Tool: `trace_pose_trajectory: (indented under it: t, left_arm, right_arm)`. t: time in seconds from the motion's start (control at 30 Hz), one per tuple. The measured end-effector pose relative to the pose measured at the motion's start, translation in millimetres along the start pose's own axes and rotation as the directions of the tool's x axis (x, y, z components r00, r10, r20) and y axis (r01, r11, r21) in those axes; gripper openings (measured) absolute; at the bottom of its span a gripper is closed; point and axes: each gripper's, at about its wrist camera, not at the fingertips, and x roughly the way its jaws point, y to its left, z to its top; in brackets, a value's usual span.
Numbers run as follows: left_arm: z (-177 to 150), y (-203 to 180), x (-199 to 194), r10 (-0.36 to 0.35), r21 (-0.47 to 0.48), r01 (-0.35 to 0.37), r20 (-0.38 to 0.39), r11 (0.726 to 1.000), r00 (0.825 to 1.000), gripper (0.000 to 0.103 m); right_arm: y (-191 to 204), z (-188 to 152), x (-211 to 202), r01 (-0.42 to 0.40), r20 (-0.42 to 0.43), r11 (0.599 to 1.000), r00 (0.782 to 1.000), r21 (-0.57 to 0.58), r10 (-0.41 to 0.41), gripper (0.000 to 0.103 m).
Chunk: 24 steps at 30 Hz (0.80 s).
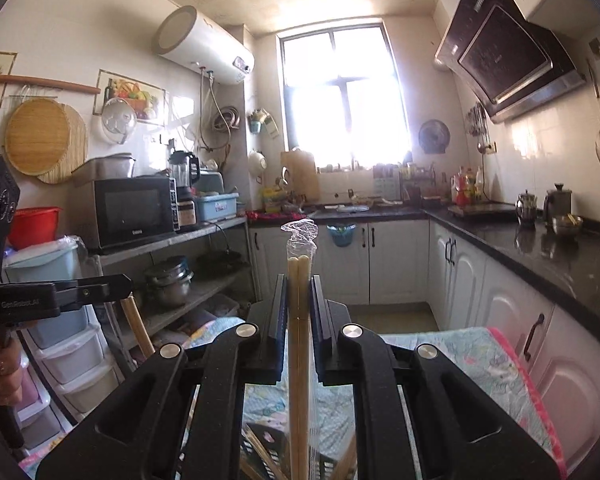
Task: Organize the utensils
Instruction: 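Lower both held chopsticks into the green caddy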
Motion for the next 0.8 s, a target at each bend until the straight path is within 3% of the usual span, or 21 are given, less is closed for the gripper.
trace_pose_trajectory:
  t: [0.33,0.63,0.7,0.8]
  left_arm:
    - [-39,2,25,0.015,0.002,-0.015,-0.029,1.000,0.999,0.001]
    - [-58,9,35,0.005,-0.022,-0.006,-0.044,1.000,0.999,0.001]
    - [-60,11,35,0.005,-0.031,-0.006,-0.048,1.000,0.999,0.004]
    - [-60,12,32,0.002,-0.035,-0.004,-0.045,0.999,0.999,0.020]
  right_arm:
    - [-1,-54,24,0.032,-0.084,0.999,0.996,0.007,-0.031,0.011]
    - [7,-74,31,0.052,-0.139,0.999,0.989,0.008,-0.050,0.014]
    - [7,-75,31,0.051,-0.149,0.999,0.988,0.008,-0.049,0.019]
    - [8,-75,30,0.058,-0.163,0.998,0.985,0.006,-0.056,0.027]
